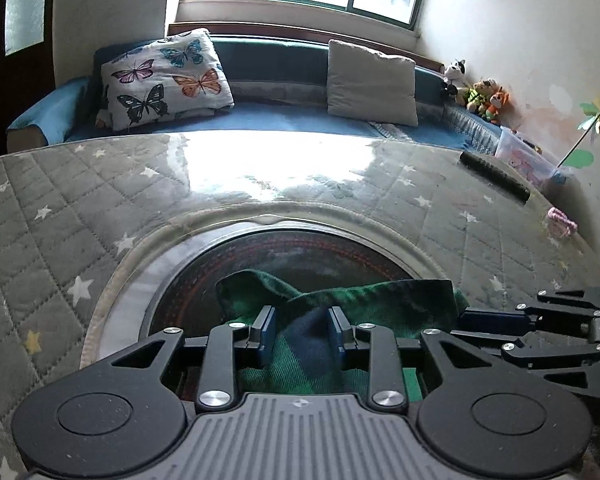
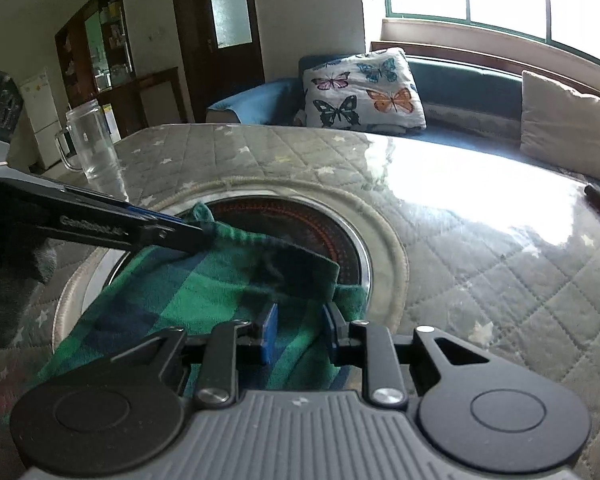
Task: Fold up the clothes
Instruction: 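Grasp the shirt with the right gripper while the left gripper keeps holding it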
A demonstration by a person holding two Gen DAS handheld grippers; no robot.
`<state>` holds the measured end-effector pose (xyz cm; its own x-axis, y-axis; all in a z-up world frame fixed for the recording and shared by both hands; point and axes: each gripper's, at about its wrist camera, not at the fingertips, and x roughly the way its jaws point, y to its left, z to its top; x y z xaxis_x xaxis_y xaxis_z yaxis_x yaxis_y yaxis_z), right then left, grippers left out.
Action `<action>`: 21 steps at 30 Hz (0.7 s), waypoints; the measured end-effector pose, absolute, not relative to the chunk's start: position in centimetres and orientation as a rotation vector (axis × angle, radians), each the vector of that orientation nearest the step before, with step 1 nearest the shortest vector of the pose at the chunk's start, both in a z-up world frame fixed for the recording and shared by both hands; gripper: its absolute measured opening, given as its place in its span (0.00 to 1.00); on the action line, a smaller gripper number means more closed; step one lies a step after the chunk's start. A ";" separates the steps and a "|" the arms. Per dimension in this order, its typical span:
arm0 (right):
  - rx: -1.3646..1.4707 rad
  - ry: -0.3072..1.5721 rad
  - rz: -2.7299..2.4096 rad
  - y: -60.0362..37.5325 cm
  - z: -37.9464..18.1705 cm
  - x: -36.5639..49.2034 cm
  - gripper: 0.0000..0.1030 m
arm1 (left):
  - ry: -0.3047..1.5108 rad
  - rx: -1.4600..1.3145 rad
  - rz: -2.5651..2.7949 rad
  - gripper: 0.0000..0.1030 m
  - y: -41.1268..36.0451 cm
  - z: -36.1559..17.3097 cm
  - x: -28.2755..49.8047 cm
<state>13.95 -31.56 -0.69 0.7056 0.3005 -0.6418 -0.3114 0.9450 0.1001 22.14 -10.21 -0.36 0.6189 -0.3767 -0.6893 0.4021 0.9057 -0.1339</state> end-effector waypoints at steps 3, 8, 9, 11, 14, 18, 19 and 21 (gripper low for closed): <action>-0.020 0.727 0.337 -31.6 -1.2 14.5 0.22 | 0.804 0.052 -0.435 0.31 -10.8 -1.2 22.9; -0.010 0.718 0.329 -32.2 -0.7 13.8 0.27 | 0.797 0.035 -0.433 0.31 -10.3 -0.7 22.4; -0.004 0.719 0.329 -32.4 -0.4 13.5 0.29 | 0.792 0.032 -0.433 0.31 -10.1 -0.4 22.0; 0.016 0.722 0.325 -32.9 -0.1 12.9 0.41 | 0.782 0.027 -0.433 0.32 -9.7 0.2 21.2; 0.066 0.729 0.326 -33.7 0.3 11.7 0.47 | 0.783 0.004 -0.427 0.42 -8.8 0.9 19.8; 0.133 0.751 0.320 -34.6 0.1 10.5 0.54 | 0.812 -0.046 -0.408 0.47 -7.2 0.8 17.9; 0.149 0.757 0.319 -34.8 0.0 10.4 0.54 | 0.820 -0.060 -0.402 0.48 -6.9 0.7 17.4; 0.202 0.776 0.318 -35.2 -0.5 10.2 0.54 | 0.836 -0.087 -0.390 0.49 -6.2 0.5 16.4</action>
